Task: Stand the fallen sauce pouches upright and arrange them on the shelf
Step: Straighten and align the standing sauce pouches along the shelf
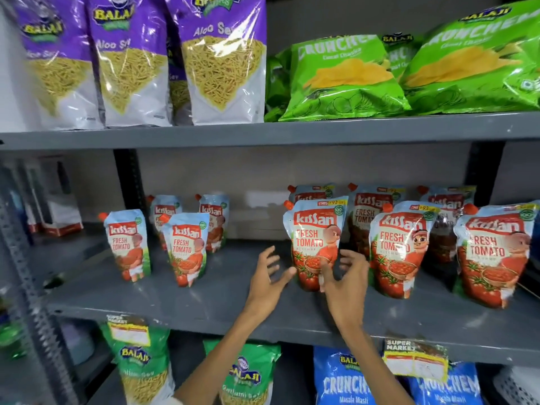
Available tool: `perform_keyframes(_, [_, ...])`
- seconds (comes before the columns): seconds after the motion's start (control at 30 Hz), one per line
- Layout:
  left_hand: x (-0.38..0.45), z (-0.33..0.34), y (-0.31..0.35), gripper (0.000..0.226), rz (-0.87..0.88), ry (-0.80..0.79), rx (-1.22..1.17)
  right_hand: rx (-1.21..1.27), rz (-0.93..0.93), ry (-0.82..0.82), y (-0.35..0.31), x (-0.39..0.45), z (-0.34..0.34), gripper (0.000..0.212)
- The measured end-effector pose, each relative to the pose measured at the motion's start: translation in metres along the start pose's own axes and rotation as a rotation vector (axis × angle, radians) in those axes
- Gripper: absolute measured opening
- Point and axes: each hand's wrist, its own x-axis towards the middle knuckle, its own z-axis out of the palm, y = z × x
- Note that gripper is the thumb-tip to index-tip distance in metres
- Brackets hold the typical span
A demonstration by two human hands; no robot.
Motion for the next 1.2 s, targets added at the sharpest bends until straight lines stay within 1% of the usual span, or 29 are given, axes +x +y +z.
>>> perform_keyframes(0.03, [-0.005,-0.012,0.003,0.070,0.025,0.029,-0.003,0.048,-0.005,0.017,-0.011,-0.005,0.007,0.037])
perform_keyframes(0.1, [-0.010,-0.036,0.013,0.054,0.093,0.106,0.003,0.133,-0.006,-0.046,-0.033,-0.012,0.026,0.027])
perform_keyframes(0.23, [-0.014,-0.092,0.027,0.026,0.195,0.307,0.020,0.178,-0.037,-0.314,-0.068,-0.031,0.079,0.019])
perform_keyframes(0.27, [-0.014,-0.108,0.027,0.024,0.214,0.385,0.040,0.174,-0.045,-0.377,-0.073,-0.037,0.093,0.019])
perform_keyframes(0.33, [-0.011,-0.144,0.021,0.031,0.239,0.579,0.121,0.179,-0.033,-0.489,-0.081,-0.048,0.123,0.022])
perform_keyframes(0.37, [-0.009,-0.163,0.014,0.037,0.233,0.655,0.155,0.171,-0.026,-0.531,-0.084,-0.054,0.140,0.025])
perform_keyframes(0.4, [-0.007,-0.180,0.005,0.040,0.227,0.689,0.176,0.148,-0.025,-0.559,-0.087,-0.059,0.156,0.031])
perform_keyframes(0.43, [-0.002,-0.205,-0.003,0.041,0.231,0.668,0.197,0.142,-0.016,-0.569,-0.094,-0.066,0.179,0.038])
perform_keyframes(0.47, [0.001,-0.217,-0.010,0.045,0.223,0.613,0.198,0.143,-0.008,-0.576,-0.097,-0.069,0.192,0.046])
perform_keyframes(0.53, [0.016,-0.243,-0.021,0.056,0.159,0.411,0.126,0.160,0.020,-0.584,-0.105,-0.075,0.222,0.056])
perform_keyframes(0.6, [0.029,-0.257,-0.029,0.062,0.048,0.161,0.074,0.154,0.069,-0.615,-0.106,-0.080,0.245,0.055])
perform_keyframes(0.63, [0.034,-0.263,-0.033,0.060,0.012,0.056,0.084,0.139,0.084,-0.612,-0.105,-0.083,0.254,0.051])
perform_keyframes(0.7, [0.043,-0.276,-0.043,0.054,-0.014,-0.103,0.110,0.119,0.133,-0.578,-0.105,-0.088,0.270,0.046])
perform_keyframes(0.73, [0.044,-0.278,-0.045,0.052,-0.016,-0.135,0.119,0.124,0.170,-0.567,-0.104,-0.088,0.271,0.046])
perform_keyframes(0.83, [0.045,-0.283,-0.054,0.047,-0.019,-0.138,0.100,0.123,0.234,-0.553,-0.103,-0.091,0.276,0.045])
perform_keyframes(0.9, [0.045,-0.281,-0.057,0.043,-0.016,-0.145,0.087,0.119,0.236,-0.534,-0.099,-0.092,0.273,0.043])
perform_keyframes(1.1, [0.051,-0.273,-0.057,0.042,-0.004,-0.196,0.034,0.090,0.238,-0.439,-0.096,-0.094,0.277,0.039])
perform_keyframes(1.2, [0.054,-0.271,-0.059,0.041,0.011,-0.195,0.024,0.083,0.239,-0.437,-0.097,-0.092,0.279,0.040])
